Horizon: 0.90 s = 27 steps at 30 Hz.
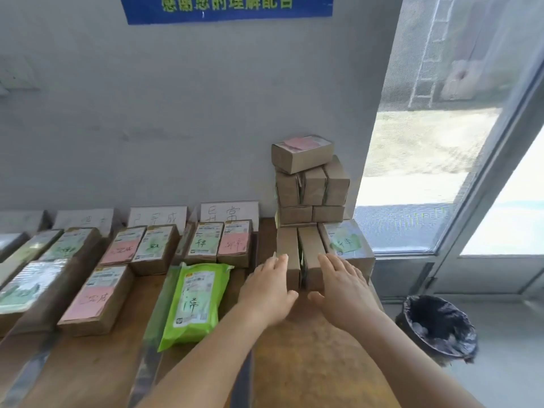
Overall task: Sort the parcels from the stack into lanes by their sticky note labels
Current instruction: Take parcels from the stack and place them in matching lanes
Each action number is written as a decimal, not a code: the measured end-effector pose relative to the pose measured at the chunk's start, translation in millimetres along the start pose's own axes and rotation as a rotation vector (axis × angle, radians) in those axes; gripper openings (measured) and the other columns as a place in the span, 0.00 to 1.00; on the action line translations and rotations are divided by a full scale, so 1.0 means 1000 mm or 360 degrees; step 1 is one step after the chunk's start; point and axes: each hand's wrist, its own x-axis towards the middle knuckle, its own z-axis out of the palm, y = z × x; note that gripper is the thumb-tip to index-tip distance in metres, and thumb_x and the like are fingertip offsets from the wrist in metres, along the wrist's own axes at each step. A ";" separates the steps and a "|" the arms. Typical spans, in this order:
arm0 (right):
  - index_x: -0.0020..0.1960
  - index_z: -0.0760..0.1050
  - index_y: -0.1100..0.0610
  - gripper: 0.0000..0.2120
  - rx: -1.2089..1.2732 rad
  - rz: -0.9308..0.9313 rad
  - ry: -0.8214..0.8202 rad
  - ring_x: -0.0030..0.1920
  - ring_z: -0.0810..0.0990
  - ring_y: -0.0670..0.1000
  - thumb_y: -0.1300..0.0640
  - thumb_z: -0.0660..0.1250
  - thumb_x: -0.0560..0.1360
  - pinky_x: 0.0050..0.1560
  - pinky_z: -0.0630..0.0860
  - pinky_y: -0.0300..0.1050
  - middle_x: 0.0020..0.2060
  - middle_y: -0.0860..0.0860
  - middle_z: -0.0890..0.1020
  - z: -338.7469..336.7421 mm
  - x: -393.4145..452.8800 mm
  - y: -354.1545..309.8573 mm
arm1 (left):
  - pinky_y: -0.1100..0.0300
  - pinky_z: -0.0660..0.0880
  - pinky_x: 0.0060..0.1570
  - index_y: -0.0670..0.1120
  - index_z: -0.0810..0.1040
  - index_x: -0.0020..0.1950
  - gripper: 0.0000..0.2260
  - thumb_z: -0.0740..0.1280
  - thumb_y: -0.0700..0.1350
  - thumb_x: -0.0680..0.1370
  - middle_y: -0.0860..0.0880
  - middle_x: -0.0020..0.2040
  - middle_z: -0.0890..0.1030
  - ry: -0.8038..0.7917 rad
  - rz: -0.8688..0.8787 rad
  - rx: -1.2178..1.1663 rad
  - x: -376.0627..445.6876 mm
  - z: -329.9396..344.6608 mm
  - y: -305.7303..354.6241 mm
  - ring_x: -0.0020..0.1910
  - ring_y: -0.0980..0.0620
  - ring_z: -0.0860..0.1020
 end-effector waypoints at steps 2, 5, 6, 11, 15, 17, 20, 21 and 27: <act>0.76 0.48 0.53 0.37 0.0009 0.0011 -0.0115 0.76 0.49 0.49 0.46 0.64 0.75 0.72 0.49 0.47 0.75 0.47 0.55 0.016 0.014 0.009 | 0.50 0.60 0.70 0.48 0.49 0.78 0.34 0.64 0.52 0.78 0.49 0.78 0.54 -0.0105 -0.0048 0.0052 0.017 0.014 0.003 0.74 0.47 0.57; 0.77 0.42 0.54 0.41 0.0036 0.0036 -0.0281 0.76 0.41 0.50 0.46 0.63 0.76 0.74 0.45 0.48 0.77 0.50 0.45 0.038 0.036 0.017 | 0.48 0.57 0.72 0.50 0.47 0.78 0.35 0.65 0.51 0.78 0.48 0.79 0.47 -0.0226 -0.0143 0.0122 0.040 0.030 0.003 0.76 0.45 0.53; 0.77 0.40 0.55 0.41 0.0041 0.0044 -0.0314 0.76 0.39 0.50 0.46 0.63 0.76 0.74 0.44 0.48 0.77 0.50 0.43 0.044 0.042 0.018 | 0.48 0.57 0.72 0.50 0.46 0.78 0.35 0.65 0.50 0.78 0.48 0.79 0.45 -0.0249 -0.0177 0.0127 0.047 0.034 0.003 0.76 0.45 0.51; 0.77 0.38 0.55 0.40 -0.0027 0.0070 -0.0396 0.76 0.36 0.50 0.47 0.60 0.77 0.74 0.40 0.49 0.77 0.51 0.40 0.063 0.064 0.026 | 0.47 0.55 0.72 0.52 0.44 0.78 0.35 0.64 0.48 0.79 0.48 0.78 0.40 -0.0295 -0.0261 0.0131 0.070 0.047 -0.002 0.77 0.43 0.48; 0.77 0.38 0.56 0.36 -0.0128 -0.0011 -0.0349 0.76 0.37 0.51 0.49 0.57 0.79 0.74 0.41 0.48 0.77 0.51 0.40 0.072 0.058 0.031 | 0.48 0.61 0.69 0.53 0.45 0.78 0.34 0.63 0.47 0.80 0.49 0.78 0.38 -0.0311 -0.0290 0.0056 0.069 0.056 -0.002 0.76 0.42 0.54; 0.77 0.38 0.55 0.35 -0.0131 -0.0033 -0.0319 0.76 0.37 0.51 0.51 0.56 0.80 0.74 0.41 0.47 0.77 0.51 0.40 0.073 0.049 0.031 | 0.50 0.65 0.67 0.53 0.46 0.78 0.34 0.63 0.48 0.79 0.50 0.78 0.38 -0.0288 -0.0288 0.0011 0.063 0.060 0.000 0.74 0.43 0.58; 0.77 0.38 0.55 0.36 -0.0111 -0.0042 -0.0295 0.76 0.37 0.50 0.51 0.57 0.79 0.73 0.42 0.46 0.77 0.51 0.40 0.073 0.035 0.029 | 0.51 0.66 0.66 0.52 0.48 0.78 0.33 0.63 0.48 0.79 0.50 0.78 0.39 -0.0271 -0.0285 -0.0082 0.051 0.061 0.003 0.74 0.43 0.59; 0.77 0.38 0.55 0.36 -0.0103 -0.0044 -0.0299 0.76 0.37 0.50 0.50 0.57 0.79 0.73 0.42 0.46 0.77 0.51 0.40 0.072 0.029 0.028 | 0.51 0.65 0.66 0.52 0.49 0.78 0.32 0.64 0.48 0.79 0.50 0.78 0.40 -0.0271 -0.0282 -0.0110 0.047 0.060 0.004 0.74 0.43 0.59; 0.77 0.49 0.55 0.35 0.0032 -0.0046 -0.0215 0.76 0.48 0.50 0.48 0.62 0.76 0.72 0.50 0.45 0.76 0.49 0.53 0.067 -0.013 0.024 | 0.56 0.67 0.64 0.51 0.57 0.76 0.29 0.65 0.50 0.78 0.52 0.78 0.50 -0.0124 -0.0174 -0.0383 0.002 0.064 0.006 0.72 0.48 0.64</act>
